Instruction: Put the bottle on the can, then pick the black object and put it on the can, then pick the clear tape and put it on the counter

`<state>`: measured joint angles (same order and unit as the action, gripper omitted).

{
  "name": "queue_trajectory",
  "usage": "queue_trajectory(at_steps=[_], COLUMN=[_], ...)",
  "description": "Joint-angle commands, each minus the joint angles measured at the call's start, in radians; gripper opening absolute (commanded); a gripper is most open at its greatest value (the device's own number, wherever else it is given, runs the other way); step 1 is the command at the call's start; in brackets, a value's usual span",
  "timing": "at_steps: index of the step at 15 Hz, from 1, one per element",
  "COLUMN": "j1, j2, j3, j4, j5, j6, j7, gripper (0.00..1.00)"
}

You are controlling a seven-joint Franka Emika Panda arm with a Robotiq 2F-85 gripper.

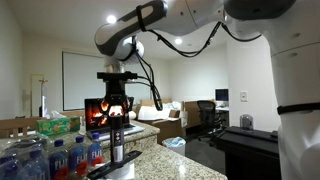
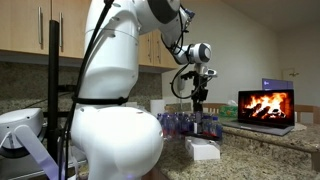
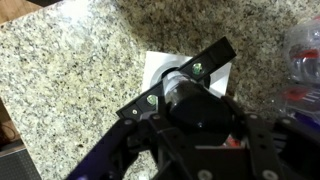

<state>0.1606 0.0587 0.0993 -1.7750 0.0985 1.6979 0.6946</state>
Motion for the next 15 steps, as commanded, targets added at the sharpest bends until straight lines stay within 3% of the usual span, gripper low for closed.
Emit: queue_trajectory(at_steps=[1,10,15], j1=[-0.009,-0.002,-0.055], j2=[-0.011,-0.069,-0.122], j3=[0.006,0.024,-0.022], j4=[-0.013,0.056,0.075], j5=[0.024,0.008,0.013], j6=[-0.006,-0.103,-0.13], j7=[0.021,0.029,0.113], gripper=[0.31,0.31,0.31])
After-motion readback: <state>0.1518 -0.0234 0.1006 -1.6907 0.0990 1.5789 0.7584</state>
